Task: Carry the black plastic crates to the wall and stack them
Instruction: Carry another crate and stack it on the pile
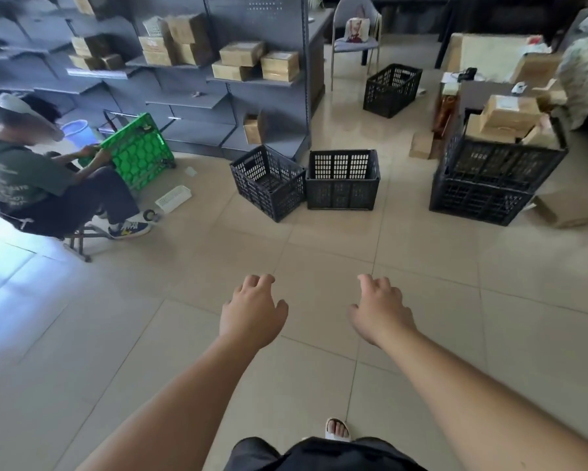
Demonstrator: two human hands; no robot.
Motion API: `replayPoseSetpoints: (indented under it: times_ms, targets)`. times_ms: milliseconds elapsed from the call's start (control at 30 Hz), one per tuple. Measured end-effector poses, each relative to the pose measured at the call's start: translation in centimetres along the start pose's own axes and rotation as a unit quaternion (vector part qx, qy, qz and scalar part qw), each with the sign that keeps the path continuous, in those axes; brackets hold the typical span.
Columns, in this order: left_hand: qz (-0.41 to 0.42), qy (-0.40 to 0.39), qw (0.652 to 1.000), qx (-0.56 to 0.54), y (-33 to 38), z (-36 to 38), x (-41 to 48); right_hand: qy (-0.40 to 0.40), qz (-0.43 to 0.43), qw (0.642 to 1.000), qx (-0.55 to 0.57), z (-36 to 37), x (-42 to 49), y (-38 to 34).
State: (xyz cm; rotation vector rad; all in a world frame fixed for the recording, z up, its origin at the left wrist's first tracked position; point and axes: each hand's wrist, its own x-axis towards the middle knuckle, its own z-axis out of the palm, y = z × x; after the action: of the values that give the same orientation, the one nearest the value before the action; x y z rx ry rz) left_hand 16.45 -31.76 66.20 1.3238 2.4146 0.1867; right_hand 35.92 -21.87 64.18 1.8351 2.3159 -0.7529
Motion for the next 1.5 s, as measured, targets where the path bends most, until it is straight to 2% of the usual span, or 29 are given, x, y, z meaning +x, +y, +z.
replayPoseSetpoints:
  times_ms: [267, 500, 767, 1033, 1233, 1500]
  targets:
    - [-0.006, -0.022, 1.000, 0.011, 3.8, -1.6, 12.2, -0.025, 0.006, 1.000, -0.013, -4.4, 11.5, -0.9]
    - [0.026, -0.036, 0.999, 0.018, 6.0, -2.9, 26.6, -0.009, 0.037, 0.999, -0.016, -7.8, 24.4, -3.5]
    - [0.086, -0.076, 0.992, 0.055, 10.0, -6.2, 42.4, 0.000, 0.116, 0.993, 0.004, -12.6, 36.3, -5.4]
    - [0.111, -0.092, 0.987, 0.069, 15.9, -7.2, 55.1, 0.003, 0.190, 0.981, 0.047, -17.1, 47.4, -2.4]
    - [0.084, -0.089, 0.991, 0.059, 21.5, -7.7, 65.2, 0.009, 0.187, 0.981, 0.055, -20.9, 59.0, -0.1]
    - [-0.021, -0.094, 0.995, 0.001, 25.5, -9.2, 76.0, -0.028, 0.164, 0.986, 0.034, -27.9, 73.4, 0.2]
